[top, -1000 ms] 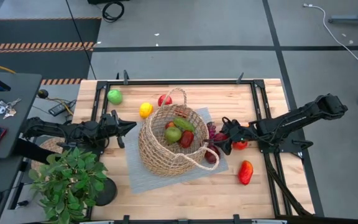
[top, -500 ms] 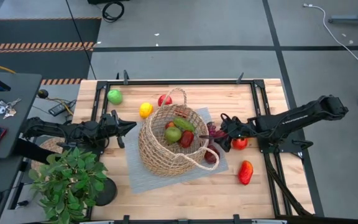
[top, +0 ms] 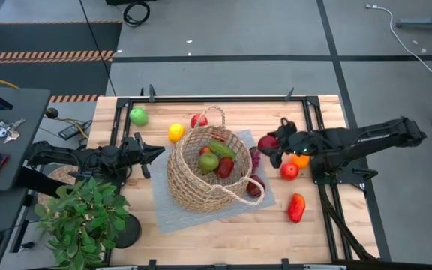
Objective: Build produce basket
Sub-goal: Put the pomegranate into the basket
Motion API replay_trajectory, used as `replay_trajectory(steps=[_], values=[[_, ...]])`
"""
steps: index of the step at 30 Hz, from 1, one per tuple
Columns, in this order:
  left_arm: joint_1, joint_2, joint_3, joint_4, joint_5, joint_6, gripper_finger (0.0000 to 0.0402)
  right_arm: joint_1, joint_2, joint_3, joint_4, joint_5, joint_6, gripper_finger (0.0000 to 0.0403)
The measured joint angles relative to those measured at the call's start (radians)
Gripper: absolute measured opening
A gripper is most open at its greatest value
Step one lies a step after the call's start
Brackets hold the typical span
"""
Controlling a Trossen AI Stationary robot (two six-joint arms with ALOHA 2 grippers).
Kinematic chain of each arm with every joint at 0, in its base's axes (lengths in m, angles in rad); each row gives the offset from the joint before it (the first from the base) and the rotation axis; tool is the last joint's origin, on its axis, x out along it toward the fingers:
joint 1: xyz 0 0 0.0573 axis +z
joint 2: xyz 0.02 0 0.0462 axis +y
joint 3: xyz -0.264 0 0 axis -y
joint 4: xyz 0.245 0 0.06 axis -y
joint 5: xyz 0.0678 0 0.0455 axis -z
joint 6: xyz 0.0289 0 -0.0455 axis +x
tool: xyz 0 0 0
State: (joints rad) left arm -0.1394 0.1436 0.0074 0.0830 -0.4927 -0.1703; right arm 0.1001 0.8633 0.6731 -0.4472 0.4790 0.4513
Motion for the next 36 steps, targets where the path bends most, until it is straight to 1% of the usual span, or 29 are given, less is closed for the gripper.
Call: replay_trajectory(steps=[3, 6, 8, 12, 16, 21, 23, 30, 36], values=[[0.000, 0.000, 0.000, 0.000, 0.000, 0.000, 0.0040, 0.000, -0.039, 0.002, 0.029, 0.077, -0.022, 0.0358], [0.000, 0.000, 0.000, 0.000, 0.000, 0.000, 0.0040, -0.003, -0.064, 0.002, 0.037, 0.097, -0.036, 0.0358], [0.000, 0.000, 0.000, 0.000, 0.000, 0.000, 0.0038, -0.010, -0.076, 0.002, 0.051, 0.088, -0.035, 0.0358], [0.000, 0.000, 0.000, 0.000, 0.000, 0.000, 0.0033, -0.031, -0.099, 0.002, 0.139, -0.010, -0.035, 0.0358], [0.000, 0.000, 0.000, 0.000, 0.000, 0.000, 0.0034, -0.067, -0.107, 0.002, 0.236, -0.146, -0.036, 0.0358], [0.000, 0.000, 0.000, 0.000, 0.000, 0.000, 0.0040, -0.109, -0.112, 0.002, 0.291, -0.290, -0.044, 0.0358], [0.000, 0.000, 0.000, 0.000, 0.000, 0.000, 0.0040, -0.124, -0.116, 0.002, 0.318, -0.319, -0.057, 0.0358], [0.000, 0.000, 0.000, 0.000, 0.000, 0.000, 0.0033, -0.152, -0.126, 0.002, 0.383, -0.347, -0.080, 0.0358], [0.000, 0.000, 0.000, 0.000, 0.000, 0.000, 0.0037, -0.157, -0.119, 0.002, 0.495, -0.379, -0.076, 0.0358]])
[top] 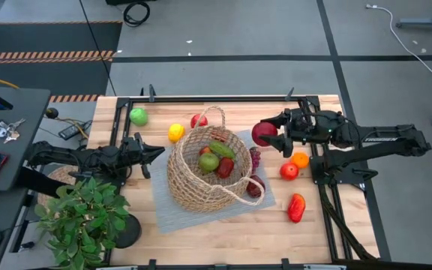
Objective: Build produce basket
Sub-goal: Put the pomegranate into the basket
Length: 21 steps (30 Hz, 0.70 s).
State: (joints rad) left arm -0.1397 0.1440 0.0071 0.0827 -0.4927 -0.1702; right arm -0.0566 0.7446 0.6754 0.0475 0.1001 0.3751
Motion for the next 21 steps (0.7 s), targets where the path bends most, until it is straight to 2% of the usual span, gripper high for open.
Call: replay_trajectory(steps=[4, 9, 15, 21], values=[[0.000, 0.000, 0.000, 0.000, 0.000, 0.000, 0.0040, -0.014, 0.017, 0.002, 0.042, -0.031, 0.018, 0.0358], [0.000, 0.000, 0.000, 0.000, 0.000, 0.000, 0.0036, -0.062, 0.060, 0.057, 0.015, -0.106, 0.026, 0.0358], [0.000, 0.000, 0.000, 0.000, 0.000, 0.000, 0.0033, -0.105, 0.201, 0.159, -0.042, -0.231, 0.014, 0.0358], [0.000, 0.000, 0.000, 0.000, 0.000, 0.000, 0.0040, -0.108, 0.337, 0.265, -0.071, -0.253, -0.052, 0.0358]])
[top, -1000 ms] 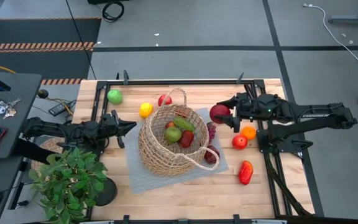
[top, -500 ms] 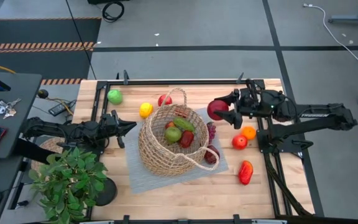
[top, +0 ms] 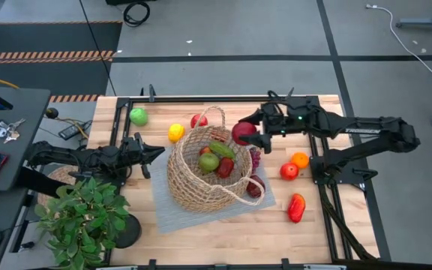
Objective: Build produce basket
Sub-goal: Put the pomegranate into the basket
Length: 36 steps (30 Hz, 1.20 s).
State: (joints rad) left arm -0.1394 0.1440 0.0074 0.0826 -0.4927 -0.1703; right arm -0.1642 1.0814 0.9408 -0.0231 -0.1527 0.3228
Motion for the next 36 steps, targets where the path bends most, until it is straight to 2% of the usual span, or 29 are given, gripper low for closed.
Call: replay_trajectory(steps=[5, 8, 12, 18, 22, 27, 36], values=[[0.000, 0.000, 0.000, 0.000, 0.000, 0.000, 0.0037, 0.015, 0.076, 0.107, -0.023, -0.003, -0.015, 0.0358], [0.000, 0.000, 0.000, 0.000, 0.000, 0.000, 0.0033, 0.043, 0.121, 0.172, -0.065, 0.028, -0.094, 0.0358], [0.000, 0.000, 0.000, 0.000, 0.000, 0.000, 0.0034, 0.097, 0.175, 0.237, -0.081, 0.092, -0.365, 0.0358], [0.000, 0.000, 0.000, 0.000, 0.000, 0.000, 0.0040, 0.164, 0.211, 0.258, -0.109, 0.192, -0.979, 0.0358], [0.000, 0.000, 0.000, 0.001, 0.000, 0.000, 0.0038, 0.197, 0.235, 0.258, -0.099, 0.310, -1.280, 0.0358], [0.000, 0.000, 0.000, -0.001, 0.000, 0.000, 0.0032, 0.245, 0.263, 0.257, -0.070, 0.444, -1.478, 0.0358], [0.000, 0.000, 0.000, -0.001, 0.000, 0.000, 0.0040, 0.318, 0.269, 0.257, -0.015, 0.590, -1.668, 0.0358]])
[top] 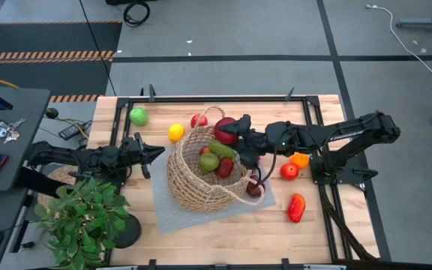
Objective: Build produce basket
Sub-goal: Put the pomegranate into the basket
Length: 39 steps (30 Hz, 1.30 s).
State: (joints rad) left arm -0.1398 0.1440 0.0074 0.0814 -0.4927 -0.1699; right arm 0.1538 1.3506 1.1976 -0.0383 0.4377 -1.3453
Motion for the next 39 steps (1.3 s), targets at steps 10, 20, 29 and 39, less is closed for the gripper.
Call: replay_trajectory(steps=[10, 20, 29, 39], values=[[0.000, 0.000, 0.000, 0.000, 0.000, 0.000, 0.0032, 0.033, 0.007, 0.000, 0.000, 0.040, -0.017, 0.0358], [0.000, 0.000, 0.000, 0.000, 0.000, 0.000, 0.0039, -0.018, 0.007, 0.000, -0.005, -0.054, 0.480, 0.0358], [0.000, 0.000, 0.000, 0.000, 0.000, 0.000, 0.0033, -0.115, 0.007, -0.008, -0.096, -0.147, 0.995, 0.0358], [0.000, 0.000, 0.000, 0.000, 0.000, 0.000, 0.0038, -0.162, 0.019, -0.008, -0.114, -0.304, 1.304, 0.0358]])
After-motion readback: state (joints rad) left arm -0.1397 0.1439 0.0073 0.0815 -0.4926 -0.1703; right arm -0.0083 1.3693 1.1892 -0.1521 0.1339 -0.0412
